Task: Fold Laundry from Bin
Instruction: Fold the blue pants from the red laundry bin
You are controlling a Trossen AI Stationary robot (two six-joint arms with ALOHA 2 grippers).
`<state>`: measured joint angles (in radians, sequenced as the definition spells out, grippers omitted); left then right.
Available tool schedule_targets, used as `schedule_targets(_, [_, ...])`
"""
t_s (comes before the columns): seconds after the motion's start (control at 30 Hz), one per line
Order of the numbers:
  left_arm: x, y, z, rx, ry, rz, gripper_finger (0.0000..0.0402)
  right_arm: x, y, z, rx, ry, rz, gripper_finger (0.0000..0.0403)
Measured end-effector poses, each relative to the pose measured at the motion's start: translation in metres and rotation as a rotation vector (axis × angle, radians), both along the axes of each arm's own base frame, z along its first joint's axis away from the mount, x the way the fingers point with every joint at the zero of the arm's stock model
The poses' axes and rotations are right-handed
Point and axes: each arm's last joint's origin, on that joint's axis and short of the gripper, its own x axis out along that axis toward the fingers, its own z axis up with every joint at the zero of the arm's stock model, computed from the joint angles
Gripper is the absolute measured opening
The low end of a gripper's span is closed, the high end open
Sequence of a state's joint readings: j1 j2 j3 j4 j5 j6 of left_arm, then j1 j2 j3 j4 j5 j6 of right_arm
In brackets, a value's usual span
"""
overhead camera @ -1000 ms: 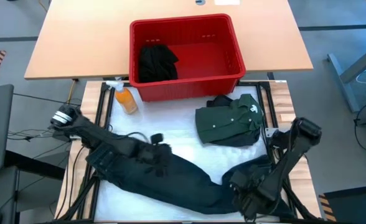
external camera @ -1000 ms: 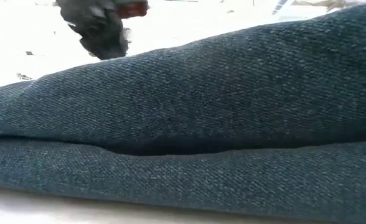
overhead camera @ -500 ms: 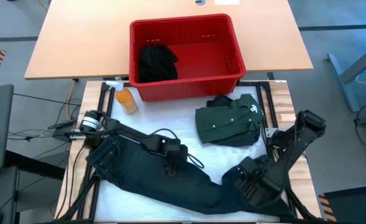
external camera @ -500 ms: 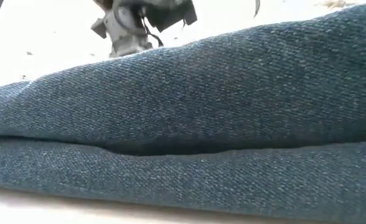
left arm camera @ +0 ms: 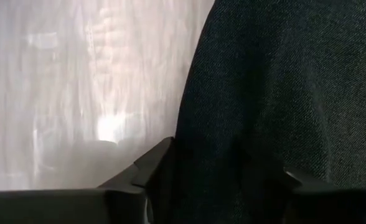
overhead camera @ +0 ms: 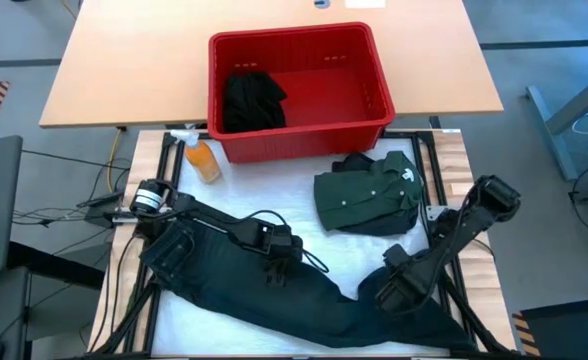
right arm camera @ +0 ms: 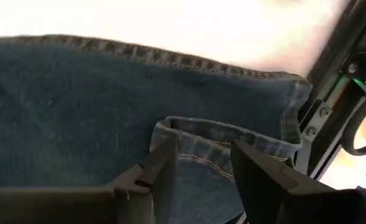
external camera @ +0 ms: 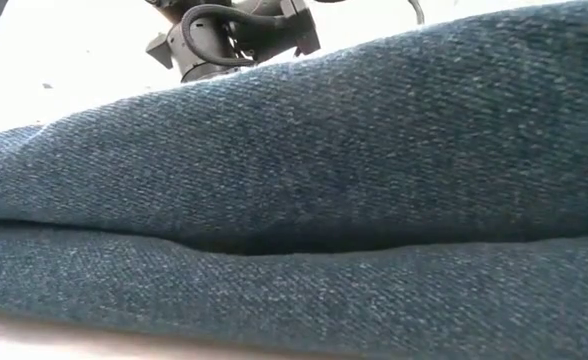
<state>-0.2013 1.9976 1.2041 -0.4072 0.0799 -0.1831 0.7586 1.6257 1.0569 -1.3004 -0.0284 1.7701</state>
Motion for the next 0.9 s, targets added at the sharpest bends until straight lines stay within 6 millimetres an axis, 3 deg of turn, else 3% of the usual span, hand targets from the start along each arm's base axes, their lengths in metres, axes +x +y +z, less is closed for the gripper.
schedule_targets(0.17, [0.0, 0.0, 0.0, -0.001, 0.003, 0.02, 0.0152, 0.005, 0.006, -0.002, 0.081, -0.02, 0.037, 0.0178])
schedule_targets(0.43, [0.0, 0.0, 0.0, 0.002, 0.001, 0.018, 0.0155, 0.007, 0.013, 0.015, 0.057, -0.082, 0.062, 0.0178])
schedule_targets(0.8, [0.0, 0.002, -0.001, 0.002, 0.001, 0.016, 0.0155, 0.004, 0.037, -0.019, 0.043, 0.039, 0.034, 0.0177])
schedule_targets(0.9, [0.0, 0.002, -0.001, 0.012, 0.0, 0.004, 0.0154, 0.006, 0.039, -0.028, 0.026, 0.067, 0.04, 0.0154])
